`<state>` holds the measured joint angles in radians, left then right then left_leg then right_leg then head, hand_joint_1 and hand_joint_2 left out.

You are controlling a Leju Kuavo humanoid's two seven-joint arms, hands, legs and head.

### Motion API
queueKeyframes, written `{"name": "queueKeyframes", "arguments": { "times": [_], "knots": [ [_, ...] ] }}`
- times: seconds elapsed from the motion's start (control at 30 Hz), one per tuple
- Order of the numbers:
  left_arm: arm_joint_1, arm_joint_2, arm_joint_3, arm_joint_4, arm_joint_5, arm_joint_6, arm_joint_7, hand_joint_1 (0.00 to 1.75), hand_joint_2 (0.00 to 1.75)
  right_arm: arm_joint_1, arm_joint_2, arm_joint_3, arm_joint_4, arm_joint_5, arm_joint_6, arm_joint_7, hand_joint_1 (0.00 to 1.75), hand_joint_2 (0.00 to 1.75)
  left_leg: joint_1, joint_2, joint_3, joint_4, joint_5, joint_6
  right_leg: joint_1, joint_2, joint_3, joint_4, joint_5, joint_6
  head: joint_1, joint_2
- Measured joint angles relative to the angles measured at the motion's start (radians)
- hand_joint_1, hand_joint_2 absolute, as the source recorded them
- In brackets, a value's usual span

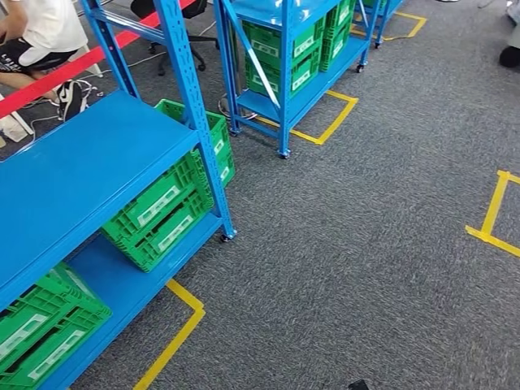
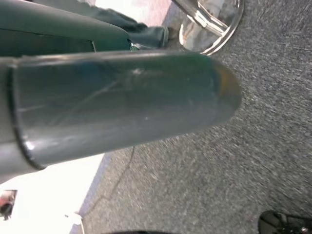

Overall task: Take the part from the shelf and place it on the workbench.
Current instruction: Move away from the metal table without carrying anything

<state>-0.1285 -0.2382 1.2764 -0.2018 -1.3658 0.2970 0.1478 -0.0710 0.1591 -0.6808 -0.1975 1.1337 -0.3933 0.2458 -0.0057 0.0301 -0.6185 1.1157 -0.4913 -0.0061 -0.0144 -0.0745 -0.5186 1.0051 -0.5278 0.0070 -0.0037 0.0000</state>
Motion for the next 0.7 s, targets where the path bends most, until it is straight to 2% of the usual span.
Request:
{"name": "queueKeyframes", "arguments": {
  "times": [0.03,0.07,0.1,0.17,0.2,0.23,0.3,0.33,0.37,0.4,0.43,0.47,0.5,0.53,0.57,0.6,0.63,0.67,0.7],
  "knots": [
    [-0.002,0.0,0.0,0.0,0.0,0.0,0.0,0.0,0.0,0.0,0.0,0.0,0.0,0.001,0.0,0.0,0.0,0.0,-0.006,0.021,0.029,-0.057,0.017,0.008,0.003,-0.011,0.004,0.0,-0.004,0.003,0.0,0.0],
    [-0.005,0.0,0.0,0.0,0.0,-0.001,0.0,0.0,0.0,-0.001,0.0,0.001,0.0,0.001,0.0,0.0,0.0,0.0,-0.011,0.036,0.045,-0.091,0.023,0.014,0.005,-0.022,0.006,0.0,-0.007,0.007,0.001,0.0],
    [-0.006,0.0,0.0,0.0,0.0,-0.001,0.0,0.0,0.0,-0.002,0.0,0.001,0.0,0.002,0.0,0.0,0.0,0.0,-0.014,0.041,0.048,-0.102,0.018,0.018,0.007,-0.033,0.008,0.0,-0.01,0.012,0.001,0.0],
    [-0.002,0.001,0.0,0.0,0.0,-0.001,0.0,0.0,0.0,-0.007,0.0,0.001,0.0,0.003,0.0,0.001,0.0,0.0,-0.012,0.021,0.049,-0.112,0.02,0.025,0.007,-0.046,0.012,-0.003,-0.014,0.021,0.0,0.0],
    [0.0,0.001,0.0,0.0,0.0,-0.001,0.0,0.0,0.0,-0.009,0.0,0.001,0.0,0.004,0.0,0.001,0.0,0.0,-0.009,0.011,0.052,-0.118,0.023,0.03,0.006,-0.03,0.011,0.005,-0.023,0.026,0.001,0.0],
    [0.0,0.001,0.0,0.0,0.001,-0.001,0.0,0.0,0.0,-0.01,0.0,0.002,0.0,0.005,0.0,0.001,0.0,0.0,-0.005,0.0,0.056,-0.124,0.027,0.035,0.005,-0.004,0.0,0.032,-0.041,0.03,0.003,0.0],
    [-0.003,-0.001,0.0,0.0,0.002,-0.002,0.0,0.0,0.0,-0.009,0.0,0.002,0.0,0.006,-0.001,0.001,0.0,0.0,-0.001,-0.022,0.059,-0.128,0.029,0.041,0.002,0.052,-0.055,0.149,-0.1,0.035,0.008,0.0],
    [-0.004,-0.002,0.0,0.0,0.002,-0.003,0.0,0.0,0.0,-0.008,0.0,0.002,0.0,0.006,0.0,0.001,0.0,0.0,-0.001,-0.036,0.059,-0.128,0.029,0.042,0.002,0.064,-0.092,0.219,-0.126,0.037,0.01,0.0],
    [-0.004,-0.002,0.0,0.0,0.002,-0.004,0.0,0.0,0.0,-0.006,0.0,0.002,0.0,0.006,0.0,0.001,0.0,0.0,-0.001,-0.049,0.059,-0.128,0.029,0.042,0.001,0.068,-0.122,0.269,-0.137,0.039,0.011,0.0],
    [-0.003,-0.003,0.0,0.0,0.002,-0.004,0.0,0.0,0.0,-0.003,0.0,0.002,0.0,0.006,0.0,0.002,0.0,0.0,0.0,-0.064,0.061,-0.127,0.028,0.042,0.001,0.07,-0.137,0.284,-0.128,0.041,0.011,0.0],
    [-0.002,-0.003,0.0,0.0,0.002,-0.004,0.0,0.0,0.0,-0.002,0.0,0.002,0.0,0.006,0.0,0.002,0.0,0.0,0.0,-0.079,0.063,-0.127,0.028,0.041,0.0,0.072,-0.133,0.26,-0.098,0.042,0.011,0.0],
    [-0.001,-0.003,0.0,0.0,0.002,-0.004,0.0,0.0,0.0,-0.001,0.0,0.002,0.0,0.006,0.0,0.002,0.0,0.0,0.001,-0.093,0.066,-0.126,0.026,0.038,-0.003,0.08,-0.112,0.2,-0.054,0.043,0.011,0.0],
    [-0.001,-0.003,0.0,0.0,0.002,-0.004,0.0,0.0,0.0,-0.001,-0.001,0.001,0.0,0.006,0.0,0.003,0.0,0.0,0.002,-0.107,0.067,-0.125,0.024,0.034,-0.007,0.105,-0.084,0.133,-0.017,0.044,0.011,0.0],
    [-0.002,-0.003,0.0,0.0,0.002,-0.004,0.0,0.0,0.0,0.0,-0.001,0.001,0.0,0.006,0.0,0.002,0.0,0.0,0.001,-0.12,0.066,-0.12,0.021,0.029,-0.013,0.134,-0.058,0.069,0.007,0.043,0.011,0.0],
    [-0.003,-0.003,0.0,0.0,0.002,-0.004,0.0,0.0,0.0,0.001,-0.001,0.002,0.0,0.006,0.0,0.002,0.0,0.0,0.001,-0.132,0.062,-0.117,0.021,0.023,-0.017,0.159,-0.04,0.029,0.018,0.041,0.011,0.0],
    [-0.004,-0.003,0.0,0.0,0.002,-0.004,0.0,0.0,0.0,0.002,0.0,0.002,0.0,0.006,0.0,0.002,0.0,0.0,0.001,-0.143,0.057,-0.115,0.022,0.017,-0.019,0.176,-0.031,0.013,0.016,0.037,0.011,0.0],
    [-0.004,-0.002,0.0,0.0,0.002,-0.004,0.0,0.0,0.0,0.003,0.0,0.002,0.0,0.006,0.001,0.003,0.0,0.0,0.002,-0.154,0.051,-0.113,0.023,0.012,-0.018,0.173,-0.028,0.009,0.014,0.031,0.01,0.0],
    [-0.003,-0.002,0.0,0.0,0.002,-0.004,0.0,0.0,0.0,0.003,0.0,0.002,0.0,0.007,0.001,0.004,0.0,0.0,0.005,-0.164,0.048,-0.113,0.025,0.006,-0.017,0.16,-0.027,0.01,0.015,0.024,0.01,0.0],
    [-0.001,-0.001,0.0,0.0,0.001,-0.004,0.0,0.0,0.0,0.003,0.0,0.002,0.0,0.007,0.002,0.005,0.0,0.0,0.005,-0.155,0.043,-0.106,0.02,0.001,-0.017,0.148,-0.025,0.008,0.015,0.017,0.009,0.0]
  ]
}}
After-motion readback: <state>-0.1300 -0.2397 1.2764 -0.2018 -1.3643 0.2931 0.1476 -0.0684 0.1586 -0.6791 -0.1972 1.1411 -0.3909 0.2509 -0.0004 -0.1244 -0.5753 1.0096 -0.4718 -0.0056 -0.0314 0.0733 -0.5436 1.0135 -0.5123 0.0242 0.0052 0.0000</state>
